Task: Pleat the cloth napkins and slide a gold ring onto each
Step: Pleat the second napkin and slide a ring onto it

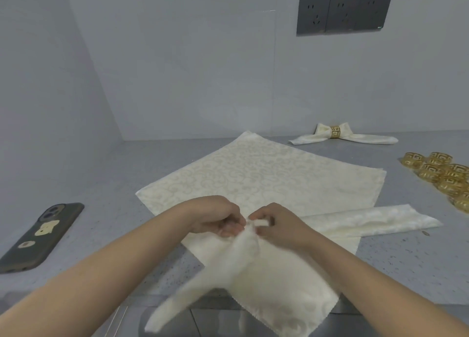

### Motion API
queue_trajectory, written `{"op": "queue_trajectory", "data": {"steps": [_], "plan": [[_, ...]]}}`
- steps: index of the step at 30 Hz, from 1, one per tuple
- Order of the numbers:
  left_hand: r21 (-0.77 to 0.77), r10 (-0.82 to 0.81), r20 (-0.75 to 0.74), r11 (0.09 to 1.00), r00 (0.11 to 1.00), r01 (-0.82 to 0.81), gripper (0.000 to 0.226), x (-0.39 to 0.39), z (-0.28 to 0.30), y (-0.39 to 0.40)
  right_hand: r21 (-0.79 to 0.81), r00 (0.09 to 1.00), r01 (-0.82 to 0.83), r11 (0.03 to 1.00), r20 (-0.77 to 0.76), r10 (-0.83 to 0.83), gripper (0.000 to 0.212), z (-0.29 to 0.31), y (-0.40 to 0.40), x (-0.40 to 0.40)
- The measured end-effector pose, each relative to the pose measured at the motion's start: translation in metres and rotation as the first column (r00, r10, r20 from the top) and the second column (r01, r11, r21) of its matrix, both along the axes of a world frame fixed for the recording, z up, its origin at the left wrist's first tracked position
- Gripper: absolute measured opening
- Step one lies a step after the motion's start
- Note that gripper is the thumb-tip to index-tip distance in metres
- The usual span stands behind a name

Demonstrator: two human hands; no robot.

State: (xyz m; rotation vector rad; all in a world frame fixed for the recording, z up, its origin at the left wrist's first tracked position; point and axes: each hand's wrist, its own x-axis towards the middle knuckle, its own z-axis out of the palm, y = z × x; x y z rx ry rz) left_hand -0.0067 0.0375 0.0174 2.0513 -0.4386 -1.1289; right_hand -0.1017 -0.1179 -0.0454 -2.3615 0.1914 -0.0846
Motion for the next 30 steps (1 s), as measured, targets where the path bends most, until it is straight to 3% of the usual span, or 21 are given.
{"op": "queue_trajectory", "data": {"steps": [2, 4, 8, 10, 12, 15, 19, 23, 26, 30], "plan": [[0.046, -0.068, 0.026, 0.997, 0.997, 0.067, 0.027, -0.003, 0.001, -0.007, 0.14, 0.998, 0.057, 0.989, -0.003, -0.057, 0.016, 0.007, -0.008, -0.01], [0.096, -0.165, 0.098, 0.983, 0.981, 0.155, 0.028, -0.004, 0.003, -0.011, 0.169, 0.998, 0.06, 0.984, 0.005, -0.061, 0.021, 0.011, -0.014, -0.016], [0.193, -0.349, 0.432, 0.936, 0.831, 0.293, 0.019, 0.0, -0.011, -0.012, 0.075, 0.998, 0.059, 0.995, -0.039, -0.056, 0.057, 0.015, -0.001, -0.014], [0.15, -0.319, 0.574, 0.946, 0.754, 0.287, 0.009, -0.001, -0.02, -0.012, -0.035, 0.993, 0.086, 0.996, -0.083, -0.088, 0.051, 0.016, 0.007, -0.012], [0.1, -0.271, 0.634, 0.957, 0.724, 0.271, 0.004, -0.002, -0.026, -0.01, -0.216, 0.988, 0.044, 0.975, -0.135, -0.075, 0.03, 0.02, 0.01, -0.011], [0.042, -0.233, 0.694, 0.958, 0.681, 0.285, 0.006, -0.001, -0.033, -0.004, -0.167, 0.974, 0.046, 0.985, -0.212, -0.082, 0.016, 0.02, -0.004, -0.01], [-0.01, -0.215, 0.802, 0.928, 0.558, 0.372, 0.005, -0.001, -0.05, 0.004, -0.129, 0.972, 0.011, 0.992, -0.233, -0.041, 0.019, 0.023, -0.027, -0.018], [-0.049, -0.164, 0.855, 0.918, 0.491, 0.393, 0.006, -0.001, -0.063, 0.009, -0.076, 0.99, -0.011, 0.997, -0.144, 0.0, 0.033, 0.017, -0.027, -0.029], [-0.059, -0.145, 0.874, 0.915, 0.463, 0.398, 0.007, -0.001, -0.065, 0.009, -0.132, 0.997, -0.02, 0.991, -0.083, 0.009, 0.022, 0.013, -0.024, -0.036], [0.018, -0.169, 0.929, 0.91, 0.329, 0.415, 0.014, -0.006, -0.065, 0.008, -0.105, 0.999, -0.001, 0.994, -0.035, -0.003, 0.028, 0.009, -0.031, -0.034]]}}
